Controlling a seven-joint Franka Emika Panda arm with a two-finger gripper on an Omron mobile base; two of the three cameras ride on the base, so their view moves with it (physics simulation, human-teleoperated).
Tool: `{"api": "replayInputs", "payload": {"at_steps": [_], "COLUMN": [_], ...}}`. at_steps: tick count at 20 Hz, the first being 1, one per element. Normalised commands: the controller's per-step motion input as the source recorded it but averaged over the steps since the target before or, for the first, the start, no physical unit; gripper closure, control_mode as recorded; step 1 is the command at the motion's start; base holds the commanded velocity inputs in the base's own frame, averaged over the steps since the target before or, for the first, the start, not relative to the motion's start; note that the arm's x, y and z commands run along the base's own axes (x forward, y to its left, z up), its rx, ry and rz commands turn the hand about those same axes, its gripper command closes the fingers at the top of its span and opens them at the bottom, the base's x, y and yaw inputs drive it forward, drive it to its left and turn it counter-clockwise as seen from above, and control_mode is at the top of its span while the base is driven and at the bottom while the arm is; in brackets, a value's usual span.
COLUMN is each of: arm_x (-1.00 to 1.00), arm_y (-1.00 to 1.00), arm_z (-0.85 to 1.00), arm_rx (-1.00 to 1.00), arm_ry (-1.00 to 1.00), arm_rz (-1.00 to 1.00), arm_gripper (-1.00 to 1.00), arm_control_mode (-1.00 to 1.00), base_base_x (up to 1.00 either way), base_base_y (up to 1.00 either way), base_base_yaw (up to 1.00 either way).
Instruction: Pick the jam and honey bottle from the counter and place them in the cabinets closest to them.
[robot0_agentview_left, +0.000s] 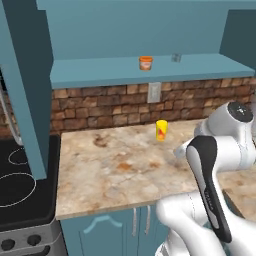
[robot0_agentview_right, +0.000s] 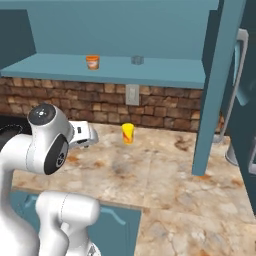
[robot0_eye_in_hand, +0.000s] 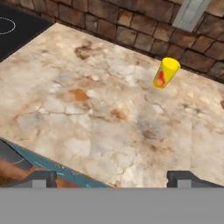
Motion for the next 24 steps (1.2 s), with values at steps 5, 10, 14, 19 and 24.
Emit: {"api": "replayInputs", "payload": {"at_steps": [5,10,14,19,24], "arm_x": [0.00,0.00,0.00,0.00,0.00], "arm_y": [0.00,0.00,0.00,0.00,0.00], "arm_z": [0.00,0.00,0.00,0.00,0.00], "arm_rx": [0.00,0.00,0.00,0.00,0.00], "arm_ry": [0.00,0.00,0.00,0.00,0.00], "arm_rz": [0.00,0.00,0.00,0.00,0.00], "arm_gripper": [-1.00,-1.00,-1.00,-1.00,-1.00], "arm_control_mode": [1.00,1.00,1.00,1.00,1.00], "base_base_x": [-0.69,-0.43,-0.32,-0.31,-0.29], "base_base_y": [0.03,0.42,0.83,0.96,0.95], "base_base_yaw": [0.00,0.00,0.00,0.00,0.00]}}
